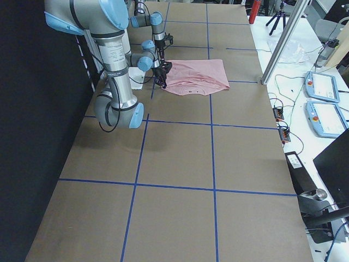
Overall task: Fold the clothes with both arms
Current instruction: 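Shift the right gripper inward and close both grippers on the near edge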
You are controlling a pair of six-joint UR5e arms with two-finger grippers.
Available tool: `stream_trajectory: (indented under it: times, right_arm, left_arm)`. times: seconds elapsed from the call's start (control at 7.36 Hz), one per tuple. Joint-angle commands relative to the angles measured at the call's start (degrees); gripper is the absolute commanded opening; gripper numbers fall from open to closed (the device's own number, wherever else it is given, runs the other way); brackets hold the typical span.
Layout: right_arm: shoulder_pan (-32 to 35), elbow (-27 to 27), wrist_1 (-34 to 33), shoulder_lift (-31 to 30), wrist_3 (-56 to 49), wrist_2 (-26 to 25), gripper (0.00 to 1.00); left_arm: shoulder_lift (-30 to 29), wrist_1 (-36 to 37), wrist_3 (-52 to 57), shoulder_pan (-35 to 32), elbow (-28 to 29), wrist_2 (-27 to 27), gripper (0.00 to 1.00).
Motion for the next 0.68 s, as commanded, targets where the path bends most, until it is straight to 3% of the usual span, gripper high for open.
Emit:
stream_trajectory:
  times: [0.0,0.27,0.54]
  right_arm:
    - [0.00,0.00,0.00,-0.03,0.42,-0.09,0.00]
    - [0.35,0.70,-0.09,0.06,0.25,-0.09,0.00]
    - [0.88,9.26,-4.71,-0.20,-0.10,0.34,0.00]
  left_arm:
    - [-0.03,0.00,0.00,0.00,0.00,0.00,0.00]
    - [-0.03,0.09,0.00,-0.09,-0.17,-0.08,0.00]
    - [0.67,1.39,0.88,-0.96,-4.98,-0.35,0.00]
